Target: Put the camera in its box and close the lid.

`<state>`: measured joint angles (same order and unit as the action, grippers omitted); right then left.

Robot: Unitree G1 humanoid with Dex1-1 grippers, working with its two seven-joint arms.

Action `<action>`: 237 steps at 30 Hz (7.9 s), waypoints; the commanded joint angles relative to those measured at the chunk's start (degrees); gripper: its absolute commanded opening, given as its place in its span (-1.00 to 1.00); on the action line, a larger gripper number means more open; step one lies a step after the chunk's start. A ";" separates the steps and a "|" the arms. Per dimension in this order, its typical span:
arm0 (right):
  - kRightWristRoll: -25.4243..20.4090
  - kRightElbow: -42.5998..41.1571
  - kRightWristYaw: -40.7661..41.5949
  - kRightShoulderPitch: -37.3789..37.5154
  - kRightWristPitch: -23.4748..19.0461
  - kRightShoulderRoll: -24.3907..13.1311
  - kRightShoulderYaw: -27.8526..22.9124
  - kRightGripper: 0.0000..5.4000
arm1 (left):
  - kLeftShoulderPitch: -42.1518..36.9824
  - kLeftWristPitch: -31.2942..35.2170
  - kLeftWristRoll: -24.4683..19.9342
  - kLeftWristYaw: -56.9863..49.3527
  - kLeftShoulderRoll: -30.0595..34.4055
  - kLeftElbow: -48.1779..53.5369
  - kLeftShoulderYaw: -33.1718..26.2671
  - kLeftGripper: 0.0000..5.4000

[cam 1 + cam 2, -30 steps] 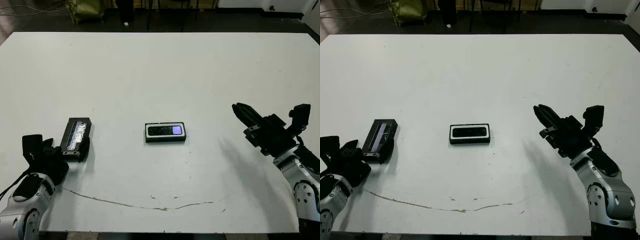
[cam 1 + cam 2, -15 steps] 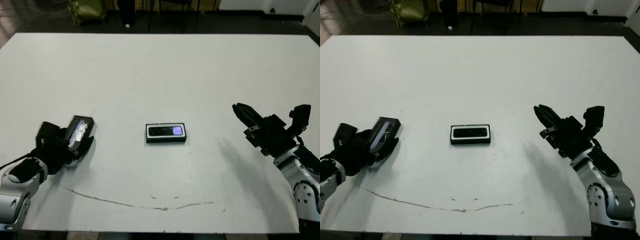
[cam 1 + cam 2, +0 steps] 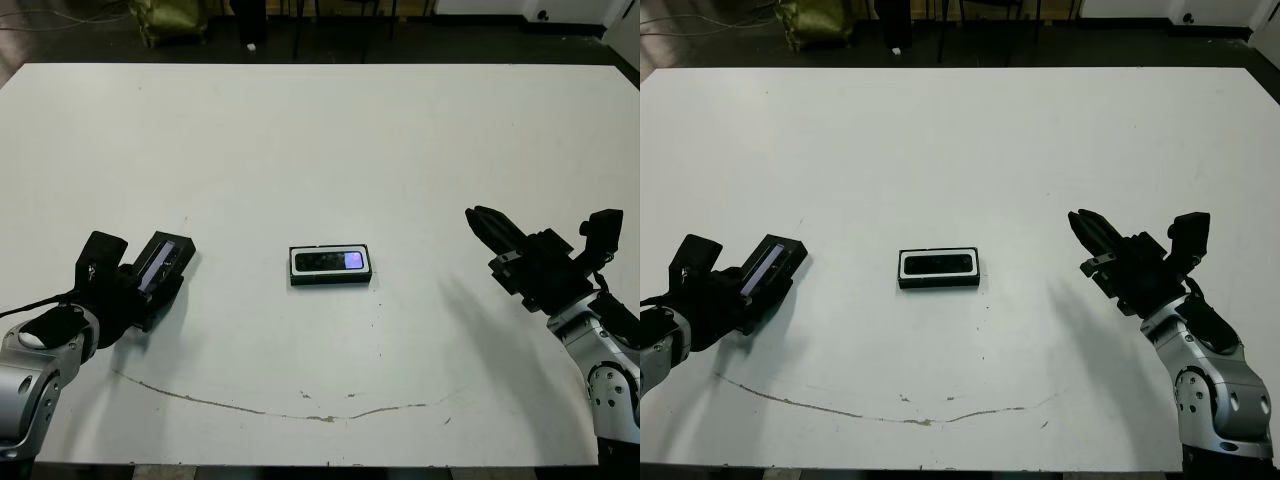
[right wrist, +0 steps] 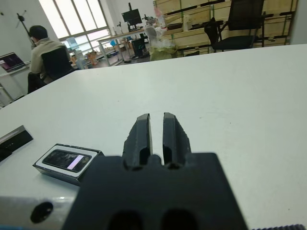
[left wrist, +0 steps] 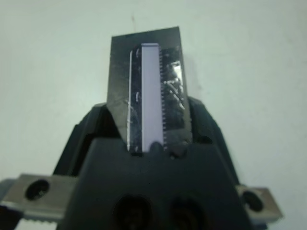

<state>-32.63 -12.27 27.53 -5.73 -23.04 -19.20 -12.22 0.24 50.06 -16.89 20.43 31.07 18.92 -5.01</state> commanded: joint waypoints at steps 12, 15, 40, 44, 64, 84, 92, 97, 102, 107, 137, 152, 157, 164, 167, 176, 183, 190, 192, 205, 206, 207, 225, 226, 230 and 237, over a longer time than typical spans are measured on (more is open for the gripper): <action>-0.67 1.71 0.26 1.21 -0.06 0.77 0.50 -1.00 | -10.63 -3.55 -7.97 3.95 -0.79 0.81 -7.79 -0.12; -0.45 4.27 2.88 0.57 2.18 1.05 0.47 -1.00 | -14.55 -7.86 -7.21 6.99 0.44 -1.00 -6.17 -0.12; 0.31 3.02 1.47 0.70 1.76 1.25 0.79 -1.00 | -30.89 -50.79 13.31 29.50 -1.99 -32.55 18.30 -0.12; 0.24 4.07 2.65 0.26 2.69 1.24 0.69 -1.00 | -33.05 -54.91 14.75 32.12 -3.25 -39.00 19.81 -0.12; 0.51 2.97 1.16 0.36 1.32 1.44 1.24 -1.00 | -38.76 -47.60 8.09 50.19 -5.31 -48.21 18.27 -0.12; 1.03 3.40 1.35 0.27 0.95 1.31 0.99 -1.00 | -42.17 -47.24 5.90 59.51 -8.00 -54.63 17.08 -0.12; 1.11 2.75 1.11 0.39 0.49 1.10 1.14 -1.00 | -40.84 -52.08 8.26 56.71 -9.99 -55.09 18.08 -0.12; 1.12 1.23 -0.20 0.71 -0.75 1.13 1.08 -1.00 | -40.37 -54.75 8.48 56.26 -11.39 -55.96 18.23 -0.12; 1.44 0.36 -1.20 0.93 -1.44 1.07 1.15 -1.00 | -40.64 -55.02 8.73 56.71 -12.02 -57.17 18.41 -0.12; 1.05 1.49 0.41 0.75 -0.08 1.22 1.01 -1.00 | -40.77 -53.83 8.81 57.17 -12.23 -57.46 18.73 -0.12; 1.43 0.92 -0.20 0.99 -0.85 0.97 1.06 -1.00 | -38.08 -56.94 9.42 50.72 -16.30 -62.59 17.51 -0.13; 1.08 1.46 0.14 0.90 -0.67 1.41 0.74 -1.00 | -38.74 -57.22 9.78 52.84 -17.42 -64.28 18.20 -0.13; 1.19 1.04 -0.23 1.06 -0.91 1.21 0.85 -1.00 | -38.06 -59.18 11.05 51.81 -17.41 -62.53 19.24 -0.13; 1.31 1.52 0.23 1.03 -0.15 1.32 0.88 -1.00 | -37.90 -57.84 12.78 49.73 -17.94 -61.54 21.20 -0.13; 1.28 1.66 0.43 0.99 -0.17 1.24 0.85 -1.00 | -37.80 -58.19 13.79 48.27 -18.29 -61.16 22.14 -0.13; 1.13 2.09 1.36 0.87 0.52 1.20 0.60 -1.00 | -37.82 -58.98 15.25 45.88 -20.22 -62.00 24.33 -0.13; 1.12 2.40 2.20 0.75 1.12 1.08 0.54 -1.00 | -38.27 -60.89 16.84 43.68 -20.59 -64.63 25.32 -0.13; 1.08 1.89 1.54 0.78 0.35 1.14 0.54 -1.00 | -38.89 -61.25 16.85 43.21 -21.27 -66.45 25.53 -0.13; 0.93 2.15 1.72 0.76 0.64 1.28 0.53 -1.00 | -38.96 -61.30 16.55 43.21 -21.73 -67.04 25.36 -0.13; 1.35 2.49 2.05 0.77 1.35 1.16 0.55 -1.00 | -38.94 -62.04 19.28 42.64 -20.95 -66.28 28.30 -0.13; 1.43 2.33 1.82 0.79 1.17 1.12 0.57 -1.00 | -38.89 -61.96 19.19 42.91 -20.79 -66.06 28.38 -0.13; 1.32 2.23 1.76 0.80 0.98 1.10 0.53 -1.00 | -38.95 -61.65 18.86 43.64 -20.66 -66.07 28.37 -0.13; 1.63 2.29 2.07 0.89 1.36 1.10 0.30 -1.00 | -42.27 -61.88 18.62 50.06 -18.53 -69.28 28.42 -0.14; 1.73 2.48 2.23 0.90 1.52 1.05 0.29 -1.00 | -42.16 -62.59 18.66 50.01 -18.44 -69.30 28.39 -0.14; 1.32 2.34 1.84 0.92 0.69 1.19 0.13 -1.00 | -42.01 -63.45 18.58 50.23 -18.50 -69.85 28.39 -0.14; 1.68 1.11 0.37 1.32 -0.23 1.15 0.31 -1.00 | -41.94 -63.67 19.44 49.04 -18.67 -70.52 28.85 -0.14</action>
<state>-31.16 -11.00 28.51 -5.79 -22.07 -17.63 -11.88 -46.12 -14.85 -2.59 69.26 12.11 -48.62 20.49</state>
